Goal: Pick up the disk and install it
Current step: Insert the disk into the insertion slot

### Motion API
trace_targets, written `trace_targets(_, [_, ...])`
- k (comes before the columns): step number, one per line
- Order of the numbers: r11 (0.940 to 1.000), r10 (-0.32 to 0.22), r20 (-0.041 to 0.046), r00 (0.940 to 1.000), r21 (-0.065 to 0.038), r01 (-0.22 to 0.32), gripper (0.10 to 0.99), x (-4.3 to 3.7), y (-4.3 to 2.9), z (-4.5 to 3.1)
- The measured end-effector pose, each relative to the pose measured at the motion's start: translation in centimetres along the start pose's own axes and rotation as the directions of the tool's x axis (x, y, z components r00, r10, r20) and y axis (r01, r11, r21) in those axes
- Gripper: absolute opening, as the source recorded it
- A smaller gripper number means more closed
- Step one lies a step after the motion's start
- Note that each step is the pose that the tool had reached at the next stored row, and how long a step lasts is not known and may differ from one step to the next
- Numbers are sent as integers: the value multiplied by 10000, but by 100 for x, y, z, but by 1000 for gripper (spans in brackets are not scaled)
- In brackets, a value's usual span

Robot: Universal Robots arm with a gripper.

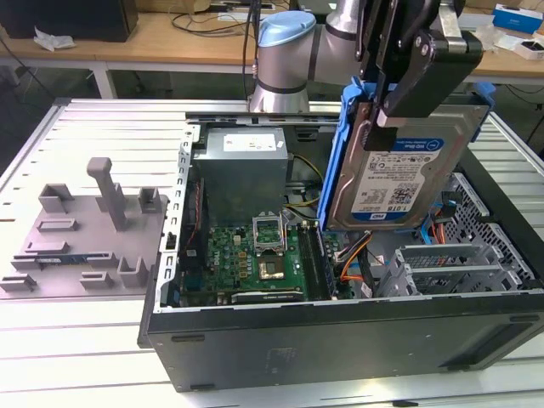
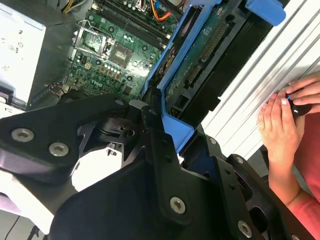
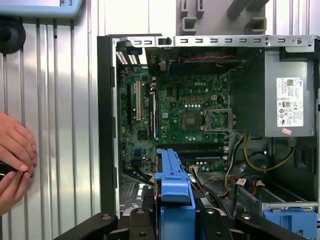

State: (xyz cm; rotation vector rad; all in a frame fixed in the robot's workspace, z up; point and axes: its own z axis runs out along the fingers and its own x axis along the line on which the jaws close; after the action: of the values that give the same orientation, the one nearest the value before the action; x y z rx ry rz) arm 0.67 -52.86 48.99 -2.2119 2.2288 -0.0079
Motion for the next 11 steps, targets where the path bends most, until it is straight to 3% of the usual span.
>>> trace_targets(4, [9999,-115,162,9998,2,115,369,8,-11,0])
trace_targets(9, [9998,-216,180,9996,4,216,369,39,-57,1])
trace_targets(11, [9997,-232,180,9996,5,232,369,54,-132,2])
